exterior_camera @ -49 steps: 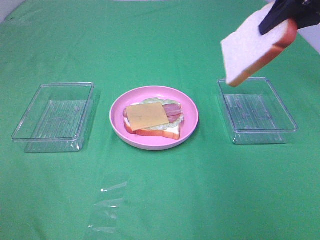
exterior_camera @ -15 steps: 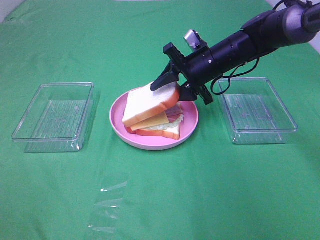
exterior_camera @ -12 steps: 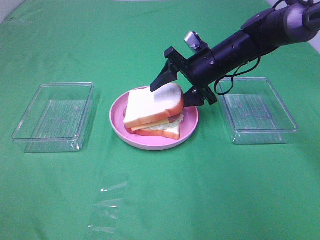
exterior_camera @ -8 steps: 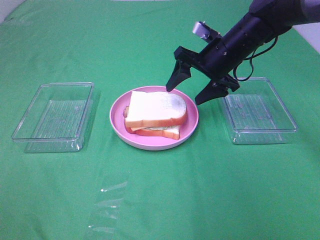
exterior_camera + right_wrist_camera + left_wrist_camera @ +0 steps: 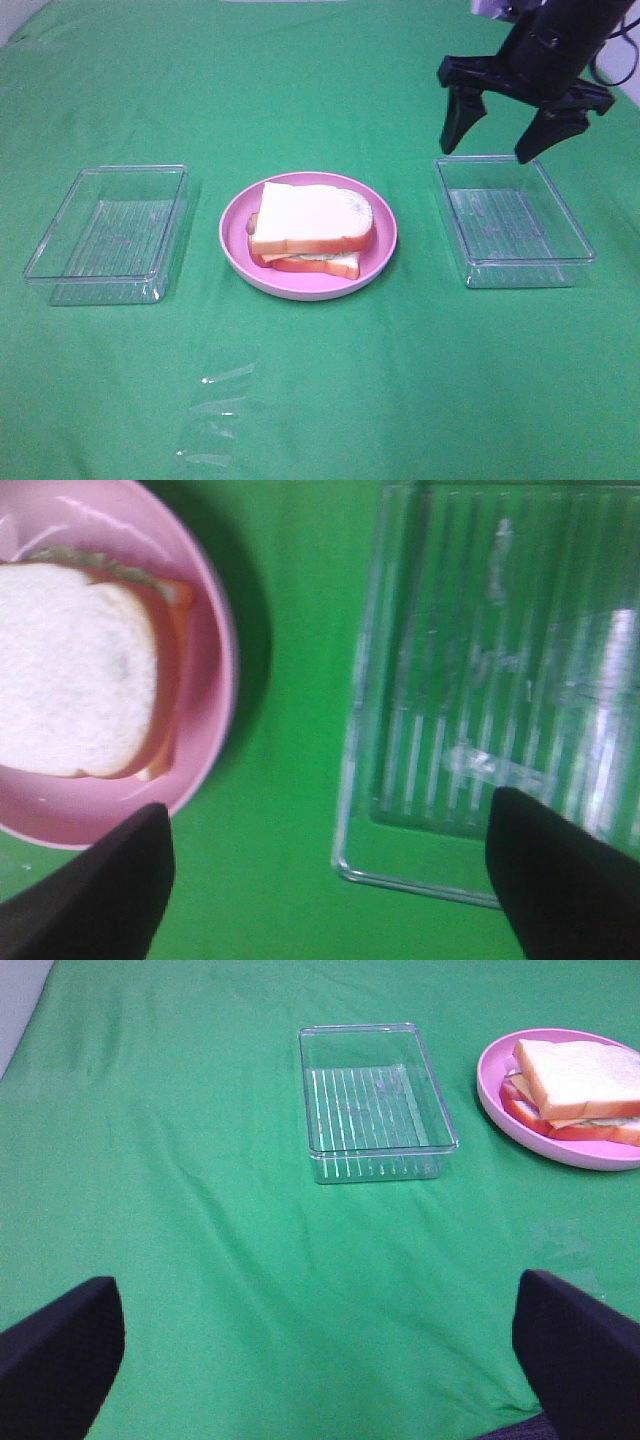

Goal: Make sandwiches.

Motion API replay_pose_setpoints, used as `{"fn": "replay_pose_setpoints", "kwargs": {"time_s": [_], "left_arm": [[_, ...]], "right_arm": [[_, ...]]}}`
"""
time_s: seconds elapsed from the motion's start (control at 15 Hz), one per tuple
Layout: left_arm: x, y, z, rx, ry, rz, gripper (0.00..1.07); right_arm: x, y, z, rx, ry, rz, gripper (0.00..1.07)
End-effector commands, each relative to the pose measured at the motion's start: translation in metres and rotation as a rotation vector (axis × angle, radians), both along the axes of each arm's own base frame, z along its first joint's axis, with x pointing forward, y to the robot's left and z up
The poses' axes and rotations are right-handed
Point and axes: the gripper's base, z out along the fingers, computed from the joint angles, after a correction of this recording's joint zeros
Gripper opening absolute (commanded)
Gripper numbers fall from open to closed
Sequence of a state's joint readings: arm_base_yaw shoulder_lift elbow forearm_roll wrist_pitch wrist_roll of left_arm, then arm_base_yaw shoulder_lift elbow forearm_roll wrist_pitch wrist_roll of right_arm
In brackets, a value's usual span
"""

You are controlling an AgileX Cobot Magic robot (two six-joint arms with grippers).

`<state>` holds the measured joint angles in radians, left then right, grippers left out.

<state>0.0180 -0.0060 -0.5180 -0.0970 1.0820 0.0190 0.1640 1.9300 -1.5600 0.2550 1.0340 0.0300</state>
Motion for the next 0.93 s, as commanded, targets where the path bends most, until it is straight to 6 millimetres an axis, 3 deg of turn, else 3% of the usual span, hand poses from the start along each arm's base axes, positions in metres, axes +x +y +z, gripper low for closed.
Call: {"fn": "replay_pose_setpoints", "kwargs": {"time_s": [0.07, 0.2, 0.47, 0.53, 0.6, 0.67, 0.73, 0.93], "left_arm": [[-0.003, 0.0, 0.0, -0.007, -0.024, -0.001, 0.98], [-0.003, 0.0, 0.0, -0.007, -0.024, -0.001, 0.98], [-0.003, 0.0, 0.0, -0.007, -0.024, -0.001, 0.98], [-0.003, 0.0, 0.0, -0.007, -0.024, -0.001, 0.98], [-0.003, 0.0, 0.0, -0.007, -0.024, -0.001, 0.98], [-0.003, 0.0, 0.0, -0.007, -0.024, -0.001, 0.98], [-0.003, 0.0, 0.0, -0.007, -0.024, -0.001, 0.98], [-0.003, -0.001, 0.0, -0.008, -0.024, -0.001, 0.98]], "right_arm": [[0.0, -0.033, 0.008, -0.073, 0.0, -0.048, 0.82], [-0.003, -0.056, 0.007, -0.18, 0.04, -0.089, 0.82], [-0.026, -0.057, 0.008, -0.208, 0.157, -0.099, 0.82], [-0.04, -0.057, 0.012, -0.201, 0.162, -0.101, 0.82], [-0.083, -0.06, 0.026, -0.195, 0.139, -0.105, 0.82], [-0.109, -0.062, 0.035, -0.191, 0.108, -0.111, 0.82], [-0.122, -0.063, 0.04, -0.186, 0.083, -0.119, 0.82], [-0.186, -0.066, 0.071, -0.145, -0.136, -0.165, 0.82]]}}
